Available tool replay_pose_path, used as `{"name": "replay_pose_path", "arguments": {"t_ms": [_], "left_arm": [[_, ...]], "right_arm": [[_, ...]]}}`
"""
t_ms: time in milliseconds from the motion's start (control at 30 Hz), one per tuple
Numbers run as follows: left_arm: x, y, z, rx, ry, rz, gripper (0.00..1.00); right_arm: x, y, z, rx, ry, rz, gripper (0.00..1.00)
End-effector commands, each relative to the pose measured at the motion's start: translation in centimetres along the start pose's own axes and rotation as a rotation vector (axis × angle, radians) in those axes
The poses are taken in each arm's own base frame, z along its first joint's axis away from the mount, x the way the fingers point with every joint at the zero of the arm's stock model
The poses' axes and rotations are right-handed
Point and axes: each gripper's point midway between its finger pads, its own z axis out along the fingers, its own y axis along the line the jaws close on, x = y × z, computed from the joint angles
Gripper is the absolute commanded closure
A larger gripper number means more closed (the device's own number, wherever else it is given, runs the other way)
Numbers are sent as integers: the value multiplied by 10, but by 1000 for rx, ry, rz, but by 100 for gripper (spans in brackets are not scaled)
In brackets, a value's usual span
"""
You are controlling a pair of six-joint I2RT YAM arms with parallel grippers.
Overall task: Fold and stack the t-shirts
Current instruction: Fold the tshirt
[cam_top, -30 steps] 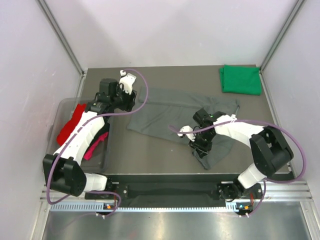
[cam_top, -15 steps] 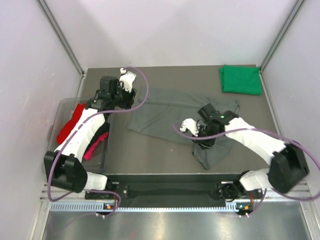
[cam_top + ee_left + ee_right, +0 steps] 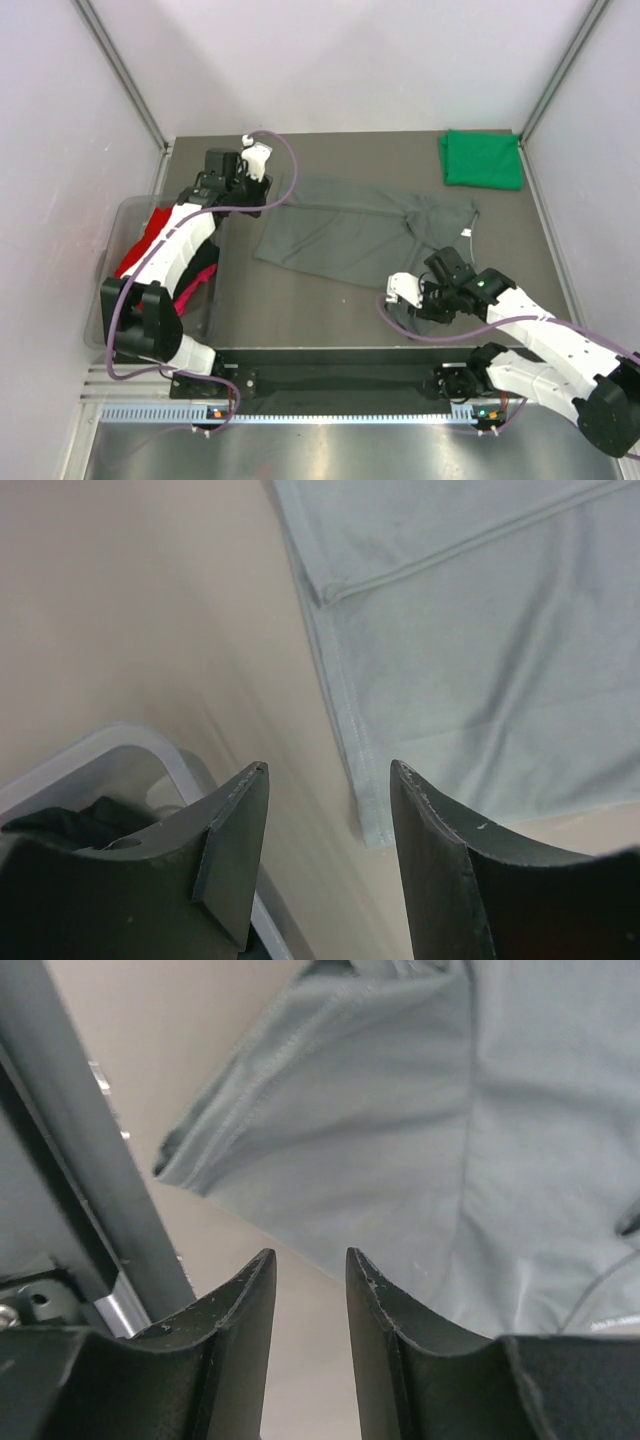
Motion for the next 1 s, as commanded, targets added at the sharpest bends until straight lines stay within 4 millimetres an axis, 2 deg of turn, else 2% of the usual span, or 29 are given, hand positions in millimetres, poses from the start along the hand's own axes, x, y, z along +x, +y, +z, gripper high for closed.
{"name": "replay_pose_path", "arguments": {"t_ms": [0, 133, 267, 367, 567, 800, 967], "left_arm": [[-11, 12, -2, -21, -27, -23, 43], [-9, 18, -2, -28, -20, -38, 43], [-8, 23, -1, -39, -15, -41, 43], [-10, 26, 1, -41, -8, -43, 43], [-15, 31, 9, -50, 4, -39, 44], [-7, 32, 21, -48, 27, -41, 44], [-10, 32, 26, -39, 24, -49, 44]], "right_arm": [[-27, 3, -5, -54, -84, -87, 66], [-19, 18, 1, -116, -59, -155, 67], [-21, 33, -7, -202, -93, -234, 69], [-19, 46, -14, -288, -96, -301, 66], [-25, 44, -7, -268, -114, -349, 67], [-23, 54, 7, -317, -95, -351, 68], [-24, 65, 16, -373, -62, -375, 66]]}}
